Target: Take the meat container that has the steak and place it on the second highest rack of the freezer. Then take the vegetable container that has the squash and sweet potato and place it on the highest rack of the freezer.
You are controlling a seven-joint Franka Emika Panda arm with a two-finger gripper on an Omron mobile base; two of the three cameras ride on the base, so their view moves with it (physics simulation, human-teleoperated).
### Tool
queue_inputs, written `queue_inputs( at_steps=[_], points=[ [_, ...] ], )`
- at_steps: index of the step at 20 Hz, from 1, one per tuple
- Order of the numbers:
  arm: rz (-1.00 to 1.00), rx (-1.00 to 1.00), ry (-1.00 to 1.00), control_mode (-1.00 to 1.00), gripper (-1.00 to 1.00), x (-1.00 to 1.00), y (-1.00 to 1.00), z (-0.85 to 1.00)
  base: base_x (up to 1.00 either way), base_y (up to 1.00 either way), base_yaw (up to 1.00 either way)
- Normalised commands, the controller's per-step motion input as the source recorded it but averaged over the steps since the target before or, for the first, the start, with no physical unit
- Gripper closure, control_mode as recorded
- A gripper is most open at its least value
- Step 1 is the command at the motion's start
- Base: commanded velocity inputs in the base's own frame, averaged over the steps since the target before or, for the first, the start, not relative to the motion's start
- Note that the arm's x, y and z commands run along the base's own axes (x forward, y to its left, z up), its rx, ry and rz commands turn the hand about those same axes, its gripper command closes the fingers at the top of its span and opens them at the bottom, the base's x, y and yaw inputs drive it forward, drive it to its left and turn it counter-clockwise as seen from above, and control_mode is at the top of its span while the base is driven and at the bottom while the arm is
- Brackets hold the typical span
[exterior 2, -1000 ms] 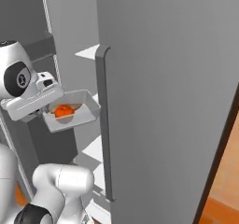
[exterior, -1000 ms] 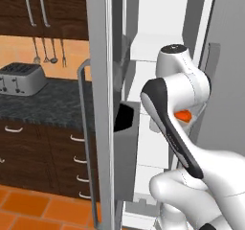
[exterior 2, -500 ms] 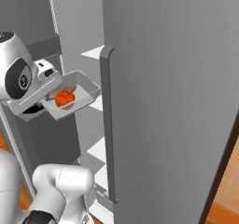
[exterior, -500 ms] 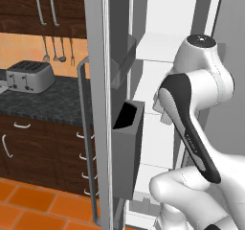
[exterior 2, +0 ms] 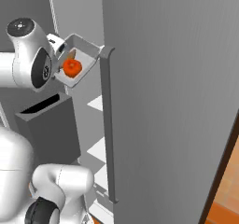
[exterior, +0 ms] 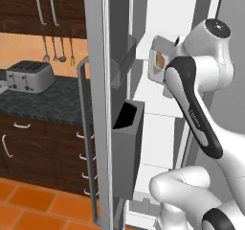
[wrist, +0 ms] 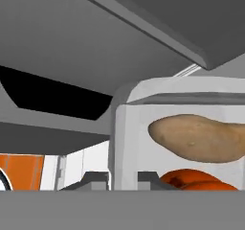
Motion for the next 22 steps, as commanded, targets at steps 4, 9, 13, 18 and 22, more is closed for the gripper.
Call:
queue_inputs(
  at_steps=[4, 9, 13, 18, 22],
  points=[
    [0.0, 0.0, 0.0, -1.0, 1.0, 1.0, -0.22, 0.08, 0.0, 0.0, 0.0],
    [-0.02, -0.01, 0.0, -1.0, 1.0, 1.0, -0.22, 0.02, 0.0, 0.0, 0.0],
    [-0.08, -0.06, 0.01, -1.0, 1.0, 1.0, -0.14, 0.0, 0.0, 0.0, 0.0],
    [-0.05, -0.05, 0.0, -1.0, 1.0, 1.0, -0.06, 0.0, 0.0, 0.0, 0.0],
    [-0.04, -0.02, 0.01, -1.0, 1.0, 1.0, -0.3, 0.0, 0.0, 0.0, 0.0]
  ],
)
